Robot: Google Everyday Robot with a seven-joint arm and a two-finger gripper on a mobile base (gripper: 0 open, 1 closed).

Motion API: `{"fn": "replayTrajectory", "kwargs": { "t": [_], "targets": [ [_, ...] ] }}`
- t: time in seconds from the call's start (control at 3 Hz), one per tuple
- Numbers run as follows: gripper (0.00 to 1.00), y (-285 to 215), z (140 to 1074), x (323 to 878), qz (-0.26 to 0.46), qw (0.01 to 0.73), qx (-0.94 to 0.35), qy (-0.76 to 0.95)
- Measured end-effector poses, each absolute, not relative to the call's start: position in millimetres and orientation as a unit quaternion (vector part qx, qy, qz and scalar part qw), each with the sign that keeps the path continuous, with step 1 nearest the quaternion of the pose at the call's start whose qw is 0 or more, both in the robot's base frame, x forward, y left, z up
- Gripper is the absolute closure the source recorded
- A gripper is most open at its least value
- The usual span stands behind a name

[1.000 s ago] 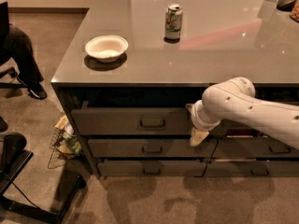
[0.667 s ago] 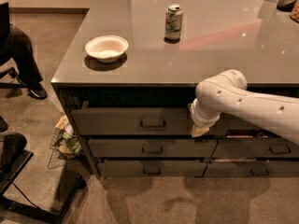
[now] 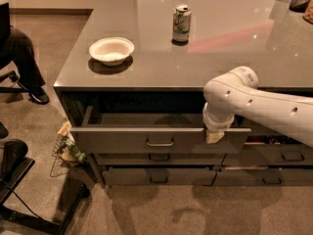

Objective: Open top drawer

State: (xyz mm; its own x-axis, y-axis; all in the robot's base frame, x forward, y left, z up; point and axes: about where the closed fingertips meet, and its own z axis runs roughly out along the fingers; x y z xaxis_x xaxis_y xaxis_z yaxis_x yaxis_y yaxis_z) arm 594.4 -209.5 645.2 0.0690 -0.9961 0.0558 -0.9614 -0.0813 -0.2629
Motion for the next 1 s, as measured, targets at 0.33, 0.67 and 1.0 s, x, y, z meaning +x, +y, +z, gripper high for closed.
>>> {"fn": "replayTrajectory", "kwargs": {
  "t": [0.33,0.67,1.0],
  "targets": [
    [1.0,-209,647,594,-0.111,0.078,-0.727,0.673],
    [1.0,-209,647,594,-0.111,0.078,-0.727,0.673],
    [1.0,-214,656,577,-0.104,0.074,-0.723,0.679]
  ]
}}
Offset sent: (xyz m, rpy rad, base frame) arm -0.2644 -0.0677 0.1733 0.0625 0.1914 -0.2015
